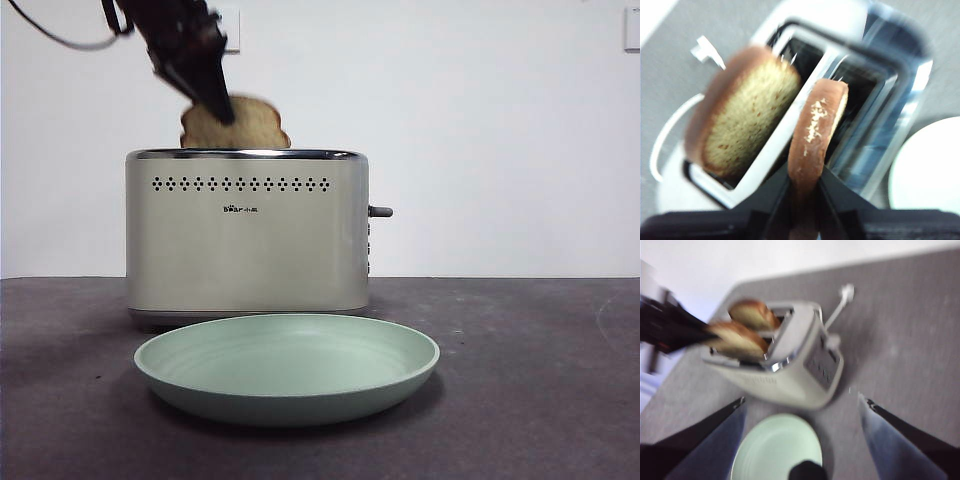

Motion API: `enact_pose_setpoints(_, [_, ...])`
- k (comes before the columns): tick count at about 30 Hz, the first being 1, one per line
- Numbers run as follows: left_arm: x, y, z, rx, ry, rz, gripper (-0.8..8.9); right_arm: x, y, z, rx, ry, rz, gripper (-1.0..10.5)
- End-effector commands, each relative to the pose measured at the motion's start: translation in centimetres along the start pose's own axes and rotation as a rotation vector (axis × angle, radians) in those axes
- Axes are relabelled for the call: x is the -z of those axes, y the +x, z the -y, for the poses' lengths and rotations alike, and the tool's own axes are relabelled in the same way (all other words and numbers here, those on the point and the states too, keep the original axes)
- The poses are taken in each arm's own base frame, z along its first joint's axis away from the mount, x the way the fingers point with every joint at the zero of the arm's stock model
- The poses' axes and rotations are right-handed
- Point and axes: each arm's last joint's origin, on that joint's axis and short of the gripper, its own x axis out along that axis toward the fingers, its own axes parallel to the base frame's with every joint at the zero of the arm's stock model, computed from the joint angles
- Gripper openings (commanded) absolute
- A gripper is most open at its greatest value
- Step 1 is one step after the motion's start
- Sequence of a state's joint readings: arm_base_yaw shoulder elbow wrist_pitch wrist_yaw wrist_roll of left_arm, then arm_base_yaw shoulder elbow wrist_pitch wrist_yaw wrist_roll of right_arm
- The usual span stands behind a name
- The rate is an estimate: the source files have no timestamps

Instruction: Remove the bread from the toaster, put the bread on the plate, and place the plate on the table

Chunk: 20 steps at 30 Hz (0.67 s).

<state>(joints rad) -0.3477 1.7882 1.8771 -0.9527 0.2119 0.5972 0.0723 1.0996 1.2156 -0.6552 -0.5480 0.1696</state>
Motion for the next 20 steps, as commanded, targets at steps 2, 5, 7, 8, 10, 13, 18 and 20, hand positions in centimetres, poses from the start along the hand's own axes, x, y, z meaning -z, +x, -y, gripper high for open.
enact_pose_setpoints(2, [-1.2,-6.2,1.6,-0.057,-0.102,0.135,-0.07,0.8,2.4,0.6,-0.007,-0.003,-0.134,3.8])
enact_pose_setpoints(5, [-1.5,-10.1,2.6,-0.050,-0.212,0.256,-0.07,1.6,4.5,1.1,-0.017,0.007,-0.243,3.8])
enact_pose_setpoints(7, [-1.4,-12.6,3.2,-0.066,-0.260,0.317,-0.07,2.3,6.0,1.2,-0.019,0.001,-0.312,3.8])
enact_pose_setpoints(8, [-1.3,-13.6,3.5,-0.081,-0.267,0.334,-0.07,2.6,6.6,1.2,-0.007,-0.008,-0.335,3.8])
enact_pose_setpoints(10, [-1.0,-15.7,4.1,-0.119,-0.283,0.370,-0.07,3.2,8.0,1.4,0.041,-0.028,-0.382,3.8])
enact_pose_setpoints(13, [-0.5,-18.2,5.1,-0.136,-0.303,0.422,-0.07,4.1,9.8,1.5,0.051,-0.037,-0.446,3.8])
enact_pose_setpoints(18, [0.7,-21.4,6.6,-0.153,-0.318,0.461,-0.07,5.2,12.3,1.9,0.039,-0.032,-0.527,3.8])
enact_pose_setpoints(20, [1.5,-22.3,7.3,-0.177,-0.336,0.464,-0.07,5.7,13.4,2.2,0.037,-0.028,-0.558,3.8])
